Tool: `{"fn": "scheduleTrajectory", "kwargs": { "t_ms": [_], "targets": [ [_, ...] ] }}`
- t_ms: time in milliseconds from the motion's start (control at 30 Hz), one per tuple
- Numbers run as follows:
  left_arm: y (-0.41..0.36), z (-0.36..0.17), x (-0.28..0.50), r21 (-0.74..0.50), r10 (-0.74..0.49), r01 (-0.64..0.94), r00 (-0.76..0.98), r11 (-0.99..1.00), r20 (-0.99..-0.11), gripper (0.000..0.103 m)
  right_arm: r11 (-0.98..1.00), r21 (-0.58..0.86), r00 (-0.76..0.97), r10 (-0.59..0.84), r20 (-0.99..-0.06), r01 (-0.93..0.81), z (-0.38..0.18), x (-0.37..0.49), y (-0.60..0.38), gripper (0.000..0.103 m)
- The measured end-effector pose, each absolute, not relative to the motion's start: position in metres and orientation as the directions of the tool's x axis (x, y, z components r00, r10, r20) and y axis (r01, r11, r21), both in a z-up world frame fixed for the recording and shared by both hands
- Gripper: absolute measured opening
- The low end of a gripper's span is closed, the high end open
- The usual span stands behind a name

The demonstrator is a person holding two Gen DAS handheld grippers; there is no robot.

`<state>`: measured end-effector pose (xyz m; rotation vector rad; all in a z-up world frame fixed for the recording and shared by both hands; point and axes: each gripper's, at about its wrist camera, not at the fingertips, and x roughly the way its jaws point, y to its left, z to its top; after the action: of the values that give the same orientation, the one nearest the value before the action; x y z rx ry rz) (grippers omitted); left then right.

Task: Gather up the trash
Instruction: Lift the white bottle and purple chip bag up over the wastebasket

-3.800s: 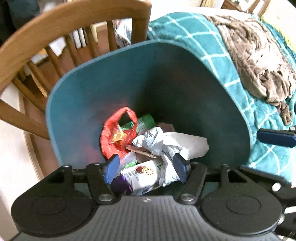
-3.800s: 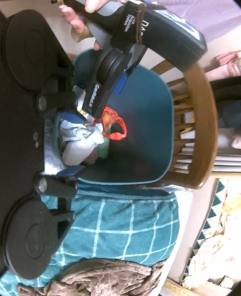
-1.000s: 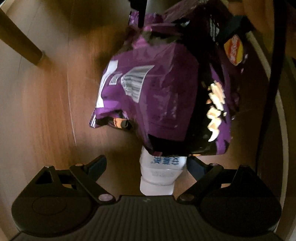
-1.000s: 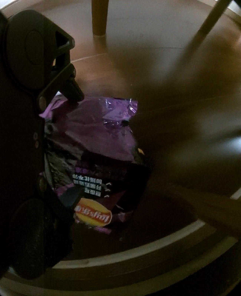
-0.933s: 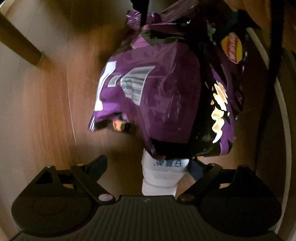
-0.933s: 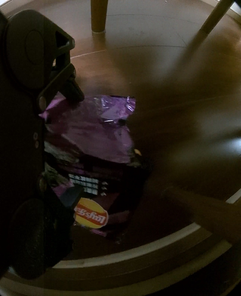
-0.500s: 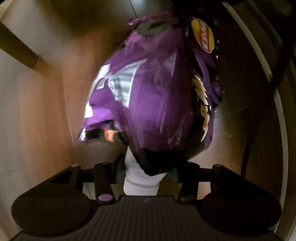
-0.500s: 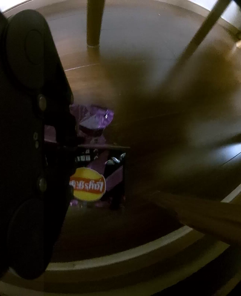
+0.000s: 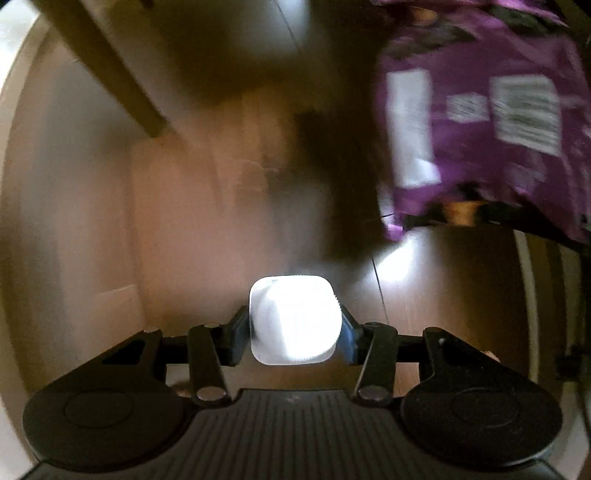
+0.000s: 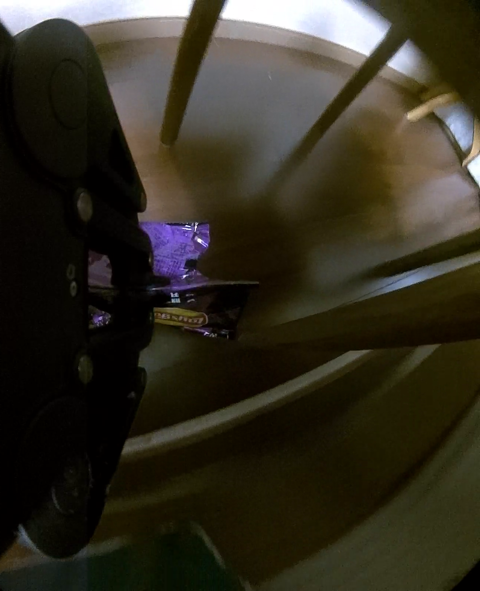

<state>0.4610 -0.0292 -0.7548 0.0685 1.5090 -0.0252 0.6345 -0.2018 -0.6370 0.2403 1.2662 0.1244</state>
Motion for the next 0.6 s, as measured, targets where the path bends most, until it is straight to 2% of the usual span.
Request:
{"fn": "scheduleTrajectory", "kwargs": {
  "t_ms": [100,267,600],
  "targets": [
    [-0.017,-0.718,0.462,0.042,0.036,0.07,0.084,0.997,-0.996,0.047,0.969,0.247,0.304,0.23,-0.924,0.019,-0.604,0.622,-0.203,0.001],
    [0.003,-0.626,0.458,0.03,0.023,0.052,0.134,0.998,-0.991,0.047,0.963,0.265,0.296,0.265,-0.918,-0.04,-0.534,0.595,-0.209,0.001],
    [0.027,-0.403,0.476,-0.02,-0.05,0.105,0.288,0.994,-0.956,0.047,0.935,0.329,0.324,0.355,-0.877,-0.135,-0.351,0.561,-0.226,0.001]
  ]
}}
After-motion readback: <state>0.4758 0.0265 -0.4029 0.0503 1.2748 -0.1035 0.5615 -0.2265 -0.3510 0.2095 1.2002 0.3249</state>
